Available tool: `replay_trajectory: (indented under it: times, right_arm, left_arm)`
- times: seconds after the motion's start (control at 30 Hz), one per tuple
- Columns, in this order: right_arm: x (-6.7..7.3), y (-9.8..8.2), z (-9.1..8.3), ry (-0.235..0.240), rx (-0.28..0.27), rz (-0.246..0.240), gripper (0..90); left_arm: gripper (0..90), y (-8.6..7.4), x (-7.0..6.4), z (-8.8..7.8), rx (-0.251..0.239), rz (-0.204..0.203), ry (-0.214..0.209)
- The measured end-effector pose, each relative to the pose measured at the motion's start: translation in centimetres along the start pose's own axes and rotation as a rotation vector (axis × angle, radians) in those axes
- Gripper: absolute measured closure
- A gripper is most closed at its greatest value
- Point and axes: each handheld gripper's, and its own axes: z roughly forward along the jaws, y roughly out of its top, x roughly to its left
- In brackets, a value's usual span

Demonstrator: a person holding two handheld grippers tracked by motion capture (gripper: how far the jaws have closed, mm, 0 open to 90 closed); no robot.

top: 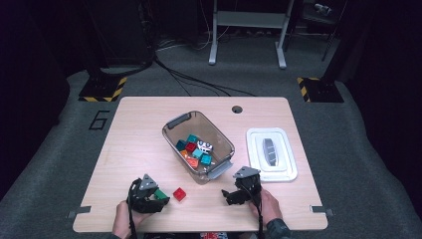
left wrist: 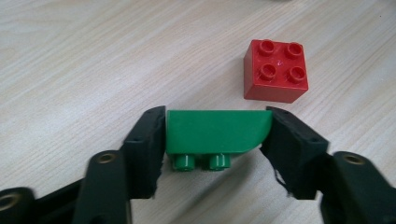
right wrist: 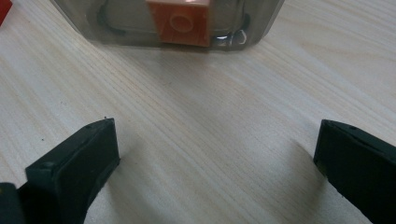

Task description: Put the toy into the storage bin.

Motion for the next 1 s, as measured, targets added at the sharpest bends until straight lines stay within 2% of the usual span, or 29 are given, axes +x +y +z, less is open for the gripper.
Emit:
replay_trajectory:
  times: [0.3,0.33,0.43,0.47,0.73,0.77,0.8,1.0]
  right_arm:
    - [0.0,0.0,0.0,0.0,0.0,0.001,0.0]
    - [0.0,0.0,0.0,0.0,0.0,0.0,0.0]
    - [0.0,0.0,0.0,0.0,0.0,0.0,0.0]
    - [0.0,0.0,0.0,0.0,0.0,0.0,0.0]
    - [0.0,0.0,0.0,0.0,0.0,0.0,0.0]
    - [0.0,0.0,0.0,0.0,0.0,0.0,0.0]
    - [0.0,0.0,0.0,0.0,0.0,0.0,0.0]
    - [0.0,0.0,0.0,0.0,0.0,0.0,0.0]
  left_arm:
    - [43.4,0.1,0.2,0.0,-0.019,-0.013,0.006]
    - [43.4,0.2,0.3,-0.1,-0.005,-0.008,-0.001]
    - [43.5,0.3,0.3,-0.1,-0.022,-0.018,0.004]
    - [43.4,0.5,0.4,-0.2,-0.011,-0.007,0.002]
    - [43.5,1.1,0.9,-0.5,-0.022,-0.009,-0.001]
    - [43.5,1.2,0.9,-0.6,-0.022,-0.022,-0.004]
    - [43.5,1.3,1.1,-0.7,-0.023,-0.013,0.0]
    - [43.5,1.9,1.6,-1.1,-0.035,-0.024,-0.008]
